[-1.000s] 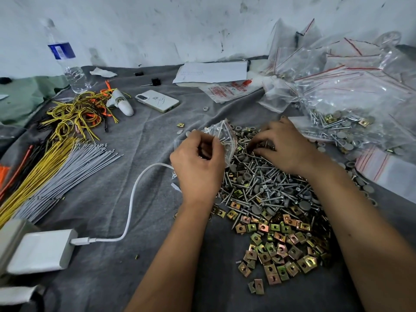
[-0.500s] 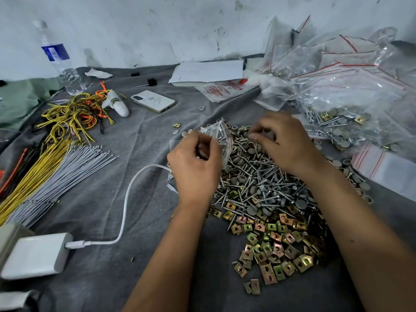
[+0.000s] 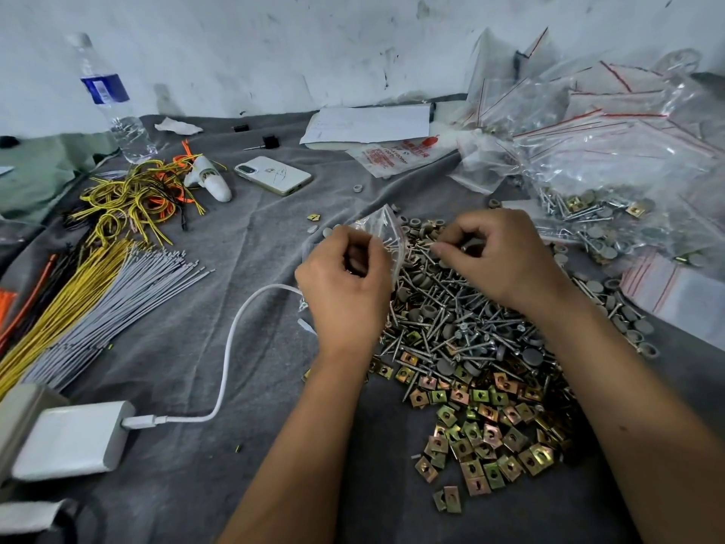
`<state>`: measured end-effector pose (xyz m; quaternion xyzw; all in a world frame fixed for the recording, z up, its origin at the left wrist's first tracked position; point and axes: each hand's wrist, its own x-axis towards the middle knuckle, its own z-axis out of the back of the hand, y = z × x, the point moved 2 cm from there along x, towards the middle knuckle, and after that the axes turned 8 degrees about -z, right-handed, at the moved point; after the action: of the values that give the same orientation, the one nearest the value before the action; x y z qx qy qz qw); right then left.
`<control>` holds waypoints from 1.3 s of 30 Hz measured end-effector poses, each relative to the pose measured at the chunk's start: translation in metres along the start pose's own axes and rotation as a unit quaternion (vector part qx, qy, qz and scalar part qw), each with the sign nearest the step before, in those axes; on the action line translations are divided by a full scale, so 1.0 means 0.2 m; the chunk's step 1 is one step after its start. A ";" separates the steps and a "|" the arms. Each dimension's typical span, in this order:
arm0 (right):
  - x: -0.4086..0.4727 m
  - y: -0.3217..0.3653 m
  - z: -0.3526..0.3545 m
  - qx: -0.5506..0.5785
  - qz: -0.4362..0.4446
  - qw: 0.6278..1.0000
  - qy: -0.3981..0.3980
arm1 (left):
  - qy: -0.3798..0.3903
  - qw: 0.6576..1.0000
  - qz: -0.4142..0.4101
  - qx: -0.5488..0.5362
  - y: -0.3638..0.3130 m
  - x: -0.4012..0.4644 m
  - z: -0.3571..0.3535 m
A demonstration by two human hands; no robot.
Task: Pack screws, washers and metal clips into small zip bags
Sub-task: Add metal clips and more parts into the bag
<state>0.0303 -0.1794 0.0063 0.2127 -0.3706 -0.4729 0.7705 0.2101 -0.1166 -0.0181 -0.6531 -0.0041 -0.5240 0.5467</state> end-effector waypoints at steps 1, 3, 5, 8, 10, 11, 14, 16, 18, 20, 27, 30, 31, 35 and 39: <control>0.00 -0.01 0.00 -0.022 -0.006 1.000 0.003 | -0.008 1.000 0.004 -0.002 0.00 0.00 0.01; 0.00 0.00 0.00 -0.066 0.012 0.997 0.023 | -0.025 1.000 0.011 -0.010 -0.01 0.00 0.01; 0.00 0.05 -0.02 -0.081 0.068 0.992 0.069 | -0.045 0.999 0.017 -0.015 -0.02 0.00 0.02; -0.02 0.10 -0.10 -0.115 0.114 0.972 0.172 | -0.059 0.998 0.017 -0.018 -0.02 0.00 0.02; -0.01 0.11 -0.13 -0.160 0.090 0.964 0.194 | -0.058 0.998 0.015 -0.019 -0.02 0.00 0.02; 0.00 0.10 -0.13 -0.181 0.071 0.961 0.197 | -0.057 0.998 0.013 -0.019 -0.02 0.00 0.02; 0.00 0.09 -0.11 -0.237 0.026 0.946 0.221 | -0.054 0.998 0.010 -0.021 -0.02 0.00 0.03; 0.01 0.10 -0.11 -0.260 0.017 0.938 0.228 | -0.053 0.998 0.010 -0.020 -0.02 0.00 0.02; 0.01 0.12 -0.13 -0.280 0.021 0.932 0.229 | -0.053 0.998 0.009 -0.017 -0.01 0.00 0.02; 0.02 0.13 -0.14 -0.296 0.020 0.926 0.235 | -0.055 0.998 0.009 -0.013 -0.02 0.00 0.03; -0.01 0.07 -0.13 -0.303 0.038 0.938 0.165 | -0.056 0.998 0.008 -0.019 -0.01 0.00 0.02; 0.00 0.05 -0.08 -0.210 0.026 0.972 0.101 | -0.055 0.998 0.009 -0.020 -0.01 0.00 0.02; 0.00 0.05 -0.05 -0.165 0.021 0.983 0.080 | -0.055 0.998 0.010 -0.021 -0.02 0.00 0.02; 0.00 0.04 -0.03 -0.128 0.017 0.989 0.079 | -0.057 0.998 0.014 -0.023 -0.01 0.00 0.02; 0.00 0.10 -0.09 -0.203 0.057 0.970 0.119 | -0.057 0.998 0.011 -0.020 -0.01 0.00 0.02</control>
<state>0.0554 -0.1710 0.0086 0.0855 -0.1838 -0.4645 0.8620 0.2117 -0.1124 -0.0152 -0.6926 -0.0180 -0.4797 0.5384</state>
